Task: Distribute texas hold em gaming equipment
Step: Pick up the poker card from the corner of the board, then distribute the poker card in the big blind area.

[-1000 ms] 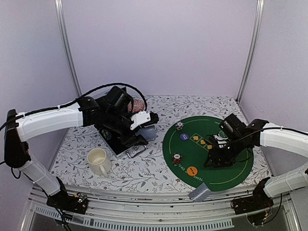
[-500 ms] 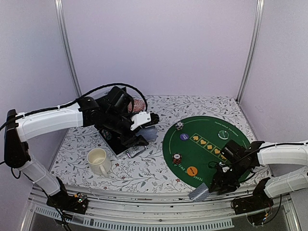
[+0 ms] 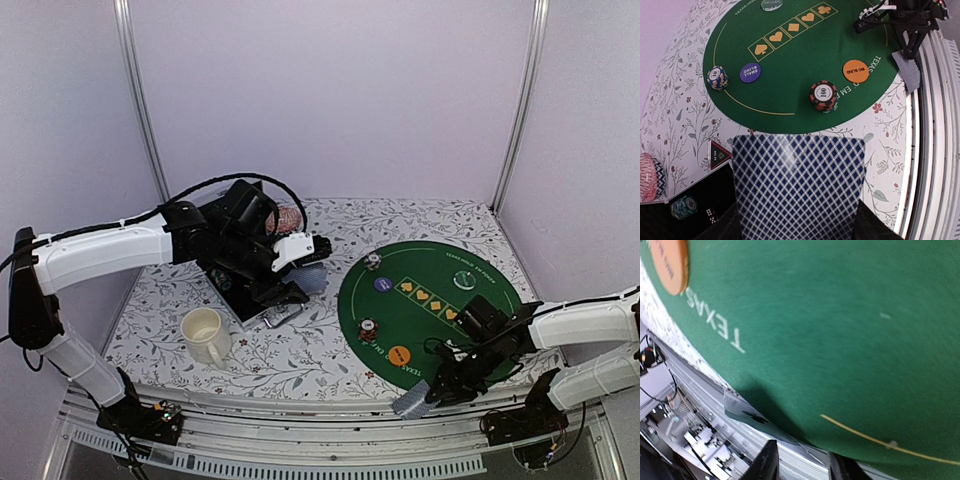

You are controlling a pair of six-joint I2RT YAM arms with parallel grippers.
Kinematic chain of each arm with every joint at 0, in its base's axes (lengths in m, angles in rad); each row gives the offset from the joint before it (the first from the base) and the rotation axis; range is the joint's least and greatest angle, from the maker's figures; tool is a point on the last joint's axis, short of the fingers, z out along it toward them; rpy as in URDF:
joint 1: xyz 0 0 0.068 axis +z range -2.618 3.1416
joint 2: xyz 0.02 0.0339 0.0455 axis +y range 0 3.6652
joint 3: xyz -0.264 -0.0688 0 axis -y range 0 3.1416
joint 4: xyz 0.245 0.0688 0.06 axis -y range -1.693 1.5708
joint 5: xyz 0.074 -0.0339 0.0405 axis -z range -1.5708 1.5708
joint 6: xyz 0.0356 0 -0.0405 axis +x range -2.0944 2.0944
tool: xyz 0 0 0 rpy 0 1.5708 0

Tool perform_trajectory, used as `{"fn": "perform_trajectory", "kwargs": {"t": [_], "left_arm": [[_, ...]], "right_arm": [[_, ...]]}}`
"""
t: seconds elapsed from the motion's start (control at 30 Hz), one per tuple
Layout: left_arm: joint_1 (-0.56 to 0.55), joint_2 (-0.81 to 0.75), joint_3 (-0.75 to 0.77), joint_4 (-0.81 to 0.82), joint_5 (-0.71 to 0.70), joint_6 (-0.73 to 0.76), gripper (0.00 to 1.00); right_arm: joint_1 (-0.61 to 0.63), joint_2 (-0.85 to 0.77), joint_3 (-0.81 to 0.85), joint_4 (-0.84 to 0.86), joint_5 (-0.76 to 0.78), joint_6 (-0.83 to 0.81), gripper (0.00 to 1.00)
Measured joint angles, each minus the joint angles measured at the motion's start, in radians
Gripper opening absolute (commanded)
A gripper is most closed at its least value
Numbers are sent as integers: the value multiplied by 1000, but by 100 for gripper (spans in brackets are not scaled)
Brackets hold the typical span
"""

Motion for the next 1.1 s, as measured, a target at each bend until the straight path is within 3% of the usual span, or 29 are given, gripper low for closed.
{"fn": "perform_trajectory", "kwargs": {"t": [0.1, 0.17, 0.43, 0.67, 0.93, 1.1], "left_arm": [[0, 0, 0, 0, 0, 0, 61], [-1, 0, 0, 0, 0, 0, 61], [-2, 0, 0, 0, -1, 0, 61], [-2, -4, 0, 0, -3, 3, 61], [-4, -5, 0, -1, -3, 10, 61], [-4, -5, 0, -1, -5, 16, 61]], "right_arm": [[0, 6, -11, 34, -13, -1, 9], [1, 9, -17, 53, -16, 0, 3], [1, -34, 6, 69, -51, -5, 2], [-22, -95, 176, -80, -45, -48, 2], [-66, 69, 361, -406, 200, -165, 2], [-70, 179, 431, -500, 337, -210, 2]]}}
